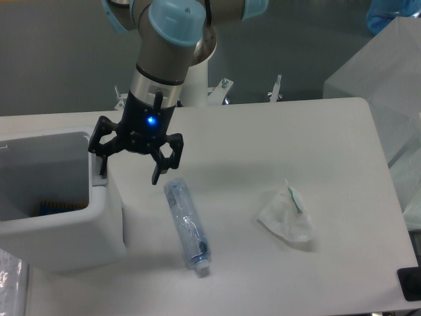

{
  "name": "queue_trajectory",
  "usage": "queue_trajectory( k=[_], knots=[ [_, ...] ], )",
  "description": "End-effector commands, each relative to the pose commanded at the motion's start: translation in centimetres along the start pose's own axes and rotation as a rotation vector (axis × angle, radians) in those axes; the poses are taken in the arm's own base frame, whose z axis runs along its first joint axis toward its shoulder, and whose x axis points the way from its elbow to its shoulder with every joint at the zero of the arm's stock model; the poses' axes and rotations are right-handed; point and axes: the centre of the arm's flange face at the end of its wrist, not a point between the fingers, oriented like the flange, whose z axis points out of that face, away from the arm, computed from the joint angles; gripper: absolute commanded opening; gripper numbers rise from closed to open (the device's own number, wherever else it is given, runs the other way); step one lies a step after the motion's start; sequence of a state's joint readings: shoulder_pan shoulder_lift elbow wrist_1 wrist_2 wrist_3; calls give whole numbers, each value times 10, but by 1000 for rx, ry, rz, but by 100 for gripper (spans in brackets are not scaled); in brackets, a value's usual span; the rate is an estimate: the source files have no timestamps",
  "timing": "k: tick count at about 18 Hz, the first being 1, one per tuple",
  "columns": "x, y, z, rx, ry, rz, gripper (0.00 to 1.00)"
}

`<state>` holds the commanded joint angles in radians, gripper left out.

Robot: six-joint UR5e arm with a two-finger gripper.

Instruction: Open the trash can

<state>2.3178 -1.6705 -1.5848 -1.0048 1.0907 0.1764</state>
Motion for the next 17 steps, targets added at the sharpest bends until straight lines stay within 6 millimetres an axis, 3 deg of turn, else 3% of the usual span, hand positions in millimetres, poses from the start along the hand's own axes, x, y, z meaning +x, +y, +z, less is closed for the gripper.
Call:
queue_trajectory(
  k=[2,5,8,13,17],
  knots=[
    [-5,-16,-20,46,-26,9,100],
    [-35,-30,-48,91,-140,30,100],
    [-76,-27,-62,47,-346,67,100],
    [-143,-12,-79,-35,-422,199,100],
    [-186,8,-87,-141,-470,310,100]
  ],
)
